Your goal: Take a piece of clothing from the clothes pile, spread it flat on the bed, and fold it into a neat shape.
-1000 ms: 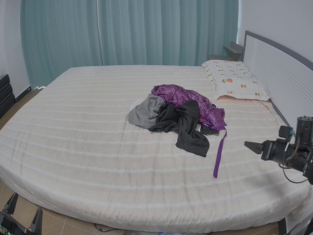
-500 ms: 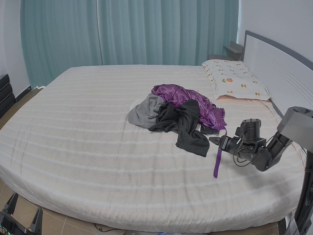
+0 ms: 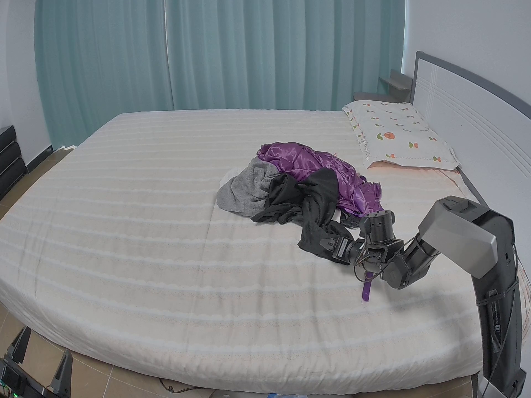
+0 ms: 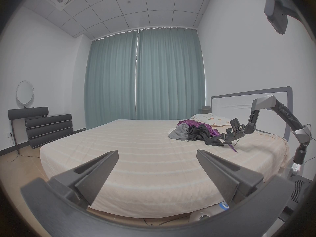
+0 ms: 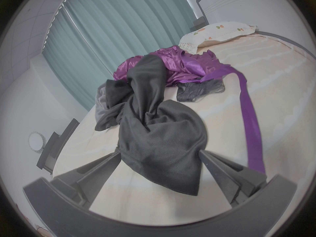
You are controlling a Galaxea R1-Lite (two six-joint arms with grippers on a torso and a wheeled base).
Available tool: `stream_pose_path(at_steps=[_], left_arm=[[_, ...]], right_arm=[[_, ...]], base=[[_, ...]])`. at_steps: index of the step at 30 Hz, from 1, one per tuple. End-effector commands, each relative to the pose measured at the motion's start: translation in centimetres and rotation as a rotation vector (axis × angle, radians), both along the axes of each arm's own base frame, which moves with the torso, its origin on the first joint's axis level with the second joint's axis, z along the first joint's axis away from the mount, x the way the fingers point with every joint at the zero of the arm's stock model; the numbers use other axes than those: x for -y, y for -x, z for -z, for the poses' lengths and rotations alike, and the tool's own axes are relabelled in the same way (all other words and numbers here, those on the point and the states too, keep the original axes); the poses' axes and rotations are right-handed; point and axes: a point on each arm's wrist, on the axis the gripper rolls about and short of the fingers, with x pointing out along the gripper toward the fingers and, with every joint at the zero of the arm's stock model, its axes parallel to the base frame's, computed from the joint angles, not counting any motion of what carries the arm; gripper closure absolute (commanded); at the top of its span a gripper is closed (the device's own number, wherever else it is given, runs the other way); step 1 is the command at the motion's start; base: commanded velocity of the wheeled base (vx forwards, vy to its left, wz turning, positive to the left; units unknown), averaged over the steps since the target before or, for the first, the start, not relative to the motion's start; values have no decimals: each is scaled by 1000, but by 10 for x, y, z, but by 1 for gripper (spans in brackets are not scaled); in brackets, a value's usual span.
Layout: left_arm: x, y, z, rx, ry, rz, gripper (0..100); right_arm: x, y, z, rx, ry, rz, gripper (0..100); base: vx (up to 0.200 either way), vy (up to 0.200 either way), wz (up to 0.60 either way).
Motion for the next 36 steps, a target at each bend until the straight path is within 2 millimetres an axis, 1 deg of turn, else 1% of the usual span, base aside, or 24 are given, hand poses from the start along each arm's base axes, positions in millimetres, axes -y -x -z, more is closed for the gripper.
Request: stream_pose_path(at_steps=[1, 7, 10, 11, 12, 14, 19, 23, 24, 25, 26, 27, 28, 29, 33, 36], left_arm=[[0, 0, 5, 0, 0, 0, 0], [0, 0, 5, 0, 0, 0, 0], [0, 0, 5, 0, 0, 0, 0], [0, 0, 5, 0, 0, 0, 0], [0, 0, 5, 0, 0, 0, 0], [0, 0, 5, 0, 0, 0, 0], [0, 0, 5, 0, 0, 0, 0], [0, 0, 5, 0, 0, 0, 0], [0, 0, 5, 0, 0, 0, 0], [0, 0, 5, 0, 0, 0, 0], [0, 0, 5, 0, 0, 0, 0], [0, 0, 5, 0, 0, 0, 0], [0, 0, 5, 0, 0, 0, 0], [0, 0, 5, 0, 0, 0, 0], [0, 0, 5, 0, 0, 0, 0], [0, 0, 5, 0, 0, 0, 0]], right_arm=[[-8, -6, 20, -23, 18, 5, 0], [-6, -10, 22, -18, 26, 29, 0], [-7, -11, 23, -18, 26, 27, 0], [-10, -14, 20, -2, 20, 25, 0], [-12, -15, 21, 2, 18, 22, 100], [-15, -16, 19, 18, 12, 16, 100], [-15, -15, 14, 24, 8, 17, 100], [-14, -12, 0, 30, -37, 38, 100], [-14, -12, 0, 30, -37, 38, 100], [-15, -7, -14, 39, -96, 57, 100], [-15, -5, -16, 40, -104, 59, 100], [-15, 3, -25, 39, -136, 58, 100], [-15, 3, -26, 40, -137, 58, 100], [-14, 11, -33, 45, -149, 54, 100], [-12, 31, -50, 97, -179, 40, 100], [-12, 49, -70, 156, -220, 26, 100]], base=[[0, 0, 0], [0, 0, 0], [0, 0, 0], [0, 0, 0], [0, 0, 0], [0, 0, 0], [0, 0, 0], [0, 0, 0], [0, 0, 0], [0, 0, 0], [0, 0, 0], [0, 0, 0], [0, 0, 0], [0, 0, 0], [0, 0, 0], [0, 0, 0]])
